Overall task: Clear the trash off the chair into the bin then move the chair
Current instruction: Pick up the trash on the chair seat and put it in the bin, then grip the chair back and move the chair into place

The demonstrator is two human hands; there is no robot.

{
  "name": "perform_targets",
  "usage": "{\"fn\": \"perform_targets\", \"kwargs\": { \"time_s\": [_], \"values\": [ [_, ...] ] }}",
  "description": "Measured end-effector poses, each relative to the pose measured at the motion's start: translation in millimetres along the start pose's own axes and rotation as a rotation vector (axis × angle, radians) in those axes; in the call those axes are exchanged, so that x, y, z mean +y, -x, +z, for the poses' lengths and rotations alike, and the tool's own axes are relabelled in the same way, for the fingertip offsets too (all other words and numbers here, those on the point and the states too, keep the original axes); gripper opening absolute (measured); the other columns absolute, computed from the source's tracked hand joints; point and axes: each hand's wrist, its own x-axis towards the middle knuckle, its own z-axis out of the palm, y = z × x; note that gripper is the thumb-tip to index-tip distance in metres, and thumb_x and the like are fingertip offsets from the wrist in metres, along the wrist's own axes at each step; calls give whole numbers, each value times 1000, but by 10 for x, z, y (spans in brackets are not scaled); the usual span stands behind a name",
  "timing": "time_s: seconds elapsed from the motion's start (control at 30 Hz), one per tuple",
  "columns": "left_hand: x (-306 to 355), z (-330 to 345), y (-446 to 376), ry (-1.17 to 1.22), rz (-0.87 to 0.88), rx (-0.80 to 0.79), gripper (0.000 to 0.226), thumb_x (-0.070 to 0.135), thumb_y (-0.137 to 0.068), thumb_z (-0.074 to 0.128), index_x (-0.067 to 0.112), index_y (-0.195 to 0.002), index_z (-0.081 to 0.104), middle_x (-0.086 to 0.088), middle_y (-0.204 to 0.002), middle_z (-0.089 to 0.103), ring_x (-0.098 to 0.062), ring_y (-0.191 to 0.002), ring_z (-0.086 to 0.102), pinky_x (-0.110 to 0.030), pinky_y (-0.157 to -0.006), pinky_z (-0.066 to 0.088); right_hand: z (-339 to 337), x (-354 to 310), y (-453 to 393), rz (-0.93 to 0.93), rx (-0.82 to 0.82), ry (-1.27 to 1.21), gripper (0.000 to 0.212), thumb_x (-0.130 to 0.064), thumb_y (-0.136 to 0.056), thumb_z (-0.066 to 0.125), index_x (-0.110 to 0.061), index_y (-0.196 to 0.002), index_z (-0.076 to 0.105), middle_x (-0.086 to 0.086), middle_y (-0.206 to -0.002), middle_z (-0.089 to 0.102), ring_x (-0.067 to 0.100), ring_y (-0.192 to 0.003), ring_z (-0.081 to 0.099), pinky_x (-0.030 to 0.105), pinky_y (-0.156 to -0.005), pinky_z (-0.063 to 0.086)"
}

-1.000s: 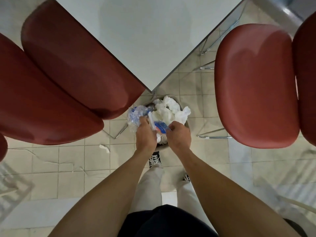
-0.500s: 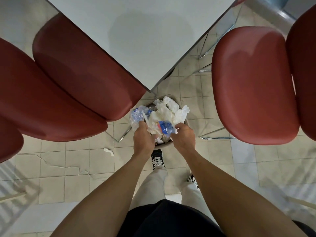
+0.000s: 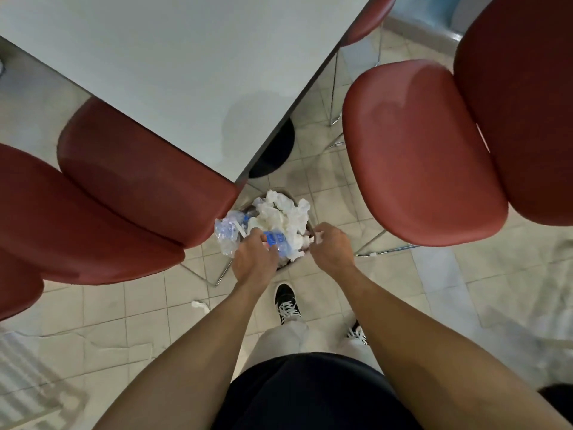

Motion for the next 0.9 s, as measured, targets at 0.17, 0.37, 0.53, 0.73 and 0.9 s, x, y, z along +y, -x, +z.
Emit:
{"fn": "perform_targets", "kwargs": {
  "time_s": [0.17,0.37,0.53,0.73,0.9],
  "values": [
    [376,98,163,12,101,12,18,31,-86,61,20,-99,57,0,-100,64,-25,-94,57,-33,-75,38,-450,264,59,-10,46,-22,43,-15,-85,60,-17,-128,57,10,-125,61,26,-116,57,33,-98,46],
    [993,342,545,37,213,-18,14,29,-84,60,20,-95,59,1,-93,66,-24,-93,60,-34,-75,45,-1138,738,209,-35,104,-50,37,-19,-84,61,-18,-121,60,10,-122,62,26,-114,57,35,-98,46],
    [1626,680,904,12,387,-49,20,24,-82,62,18,-101,61,3,-94,58,-22,-96,55,-35,-86,46,-1733,1172,331,-50,158,-72,39,-16,-83,59,-18,-122,63,5,-122,65,26,-115,58,30,-98,44],
    [2427,1144,1272,18,546,-101,31,33,-83,66,24,-111,60,-2,-114,62,-23,-114,54,-34,-95,44,-2476,1735,409,-67,243,-70,36,-18,-83,62,-15,-119,64,9,-123,64,26,-113,58,31,-98,44],
    [3093,1349,1654,34,721,-99,30,29,-81,70,21,-109,62,-5,-108,60,-24,-108,55,-32,-93,42,-3081,2158,551,-75,328,-93,35,-17,-82,62,-13,-116,66,8,-119,67,25,-114,57,31,-99,43]
  ]
}}
